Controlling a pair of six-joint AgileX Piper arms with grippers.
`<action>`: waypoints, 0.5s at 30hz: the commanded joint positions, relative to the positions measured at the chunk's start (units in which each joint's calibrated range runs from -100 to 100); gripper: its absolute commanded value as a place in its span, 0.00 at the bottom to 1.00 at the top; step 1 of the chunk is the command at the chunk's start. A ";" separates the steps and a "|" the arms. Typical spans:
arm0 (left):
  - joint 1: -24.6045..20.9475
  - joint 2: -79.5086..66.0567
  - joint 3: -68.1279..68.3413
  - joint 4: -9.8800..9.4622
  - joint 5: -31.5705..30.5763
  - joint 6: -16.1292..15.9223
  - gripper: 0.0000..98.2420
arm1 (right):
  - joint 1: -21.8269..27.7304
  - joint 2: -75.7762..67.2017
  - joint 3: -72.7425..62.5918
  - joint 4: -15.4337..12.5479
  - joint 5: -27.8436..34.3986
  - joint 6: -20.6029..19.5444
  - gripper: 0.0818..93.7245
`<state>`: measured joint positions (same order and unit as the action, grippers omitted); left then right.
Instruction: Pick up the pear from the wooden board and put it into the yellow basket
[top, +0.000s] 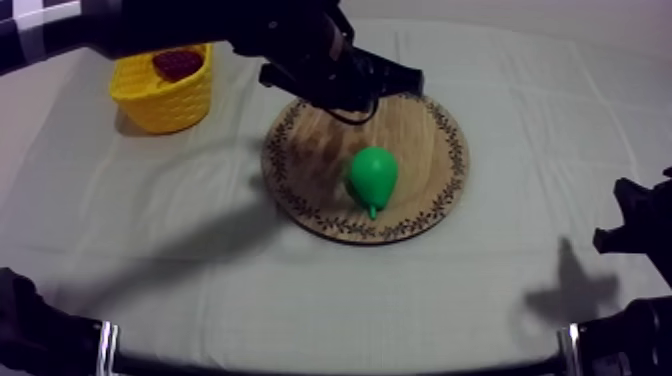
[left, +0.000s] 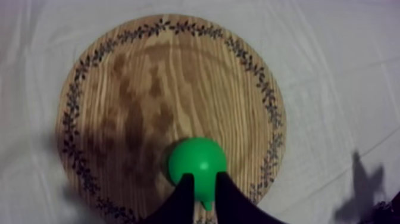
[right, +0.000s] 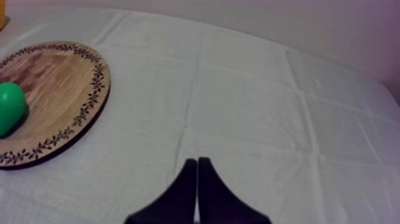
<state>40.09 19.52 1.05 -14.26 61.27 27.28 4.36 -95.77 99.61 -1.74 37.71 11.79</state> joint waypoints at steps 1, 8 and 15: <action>0.06 0.21 -0.26 0.23 0.81 -0.04 0.40 | 0.00 0.01 0.05 0.01 0.03 0.01 0.00; -0.14 0.86 -1.73 0.90 5.27 1.16 0.84 | 0.00 0.01 0.05 0.01 0.03 0.01 0.00; -0.72 1.60 -3.88 2.87 10.10 1.10 0.96 | 0.00 0.01 0.05 0.01 0.03 0.01 0.00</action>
<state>39.48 21.00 -2.59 -11.81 70.70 28.57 4.36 -95.77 99.61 -1.74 37.71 11.79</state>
